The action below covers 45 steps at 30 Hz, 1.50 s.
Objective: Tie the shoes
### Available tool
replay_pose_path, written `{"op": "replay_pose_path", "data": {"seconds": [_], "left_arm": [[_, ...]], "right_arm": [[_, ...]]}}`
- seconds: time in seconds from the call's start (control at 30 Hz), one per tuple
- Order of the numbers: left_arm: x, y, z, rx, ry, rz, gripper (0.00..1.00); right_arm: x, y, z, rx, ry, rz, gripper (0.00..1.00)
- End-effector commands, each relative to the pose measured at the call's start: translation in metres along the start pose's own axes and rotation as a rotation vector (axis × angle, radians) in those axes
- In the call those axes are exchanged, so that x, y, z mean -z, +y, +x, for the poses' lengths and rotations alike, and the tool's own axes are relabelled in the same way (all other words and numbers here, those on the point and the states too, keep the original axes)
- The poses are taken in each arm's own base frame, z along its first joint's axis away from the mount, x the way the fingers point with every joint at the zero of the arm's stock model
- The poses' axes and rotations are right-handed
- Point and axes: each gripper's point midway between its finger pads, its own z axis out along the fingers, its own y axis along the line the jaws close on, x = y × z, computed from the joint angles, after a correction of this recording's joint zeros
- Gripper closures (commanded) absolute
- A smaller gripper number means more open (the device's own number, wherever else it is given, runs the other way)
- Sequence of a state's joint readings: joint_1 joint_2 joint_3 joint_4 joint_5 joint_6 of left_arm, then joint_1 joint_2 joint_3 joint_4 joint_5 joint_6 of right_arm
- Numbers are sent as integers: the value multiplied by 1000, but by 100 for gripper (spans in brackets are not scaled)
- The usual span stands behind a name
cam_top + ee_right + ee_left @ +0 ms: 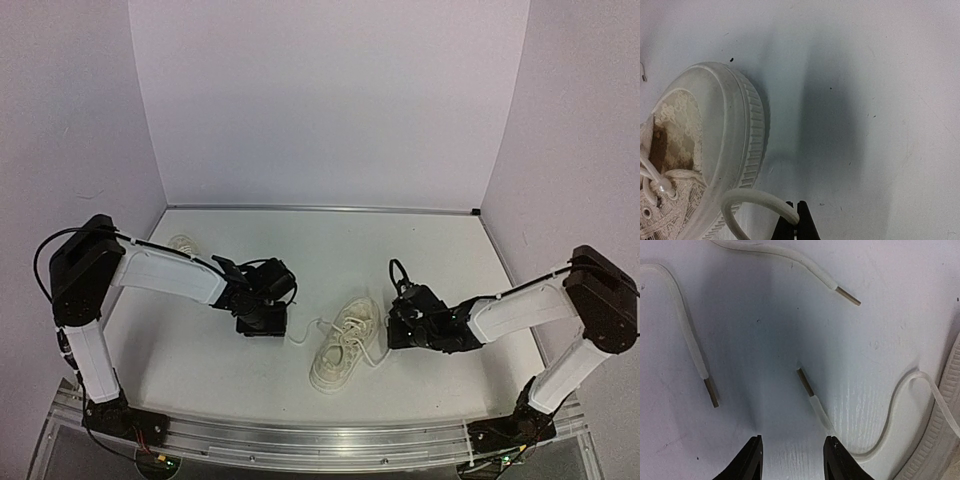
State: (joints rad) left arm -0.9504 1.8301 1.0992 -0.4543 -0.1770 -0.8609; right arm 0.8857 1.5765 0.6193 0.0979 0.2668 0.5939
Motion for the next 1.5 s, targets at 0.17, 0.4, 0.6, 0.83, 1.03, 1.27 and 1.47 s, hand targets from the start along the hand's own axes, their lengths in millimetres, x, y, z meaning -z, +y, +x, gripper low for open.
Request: {"op": "replay_pose_path", "data": {"seconds": [0.17, 0.4, 0.6, 0.83, 1.03, 1.27, 1.47], "left_arm": [[-20, -28, -6, -56, -6, 40, 57], [-23, -30, -6, -57, 0, 33, 54], [5, -29, -22, -51, -85, 63, 48], [-3, -36, -20, -79, -67, 62, 49], [-24, -37, -7, -82, -6, 40, 53], [-28, -25, 3, -52, 38, -17, 66], [-35, -12, 8, -79, 62, -94, 82]], "right_arm": [[-30, 34, -19, 22, 15, -110, 100], [-44, 51, -15, 39, 52, -166, 100], [-48, 59, -16, 39, 56, -191, 100], [-50, 73, -22, 43, 53, -243, 100], [-48, 81, -28, 37, 49, -269, 100], [-32, 72, -25, 21, 47, -269, 100], [-12, 63, -23, -1, 37, -283, 100]]}}
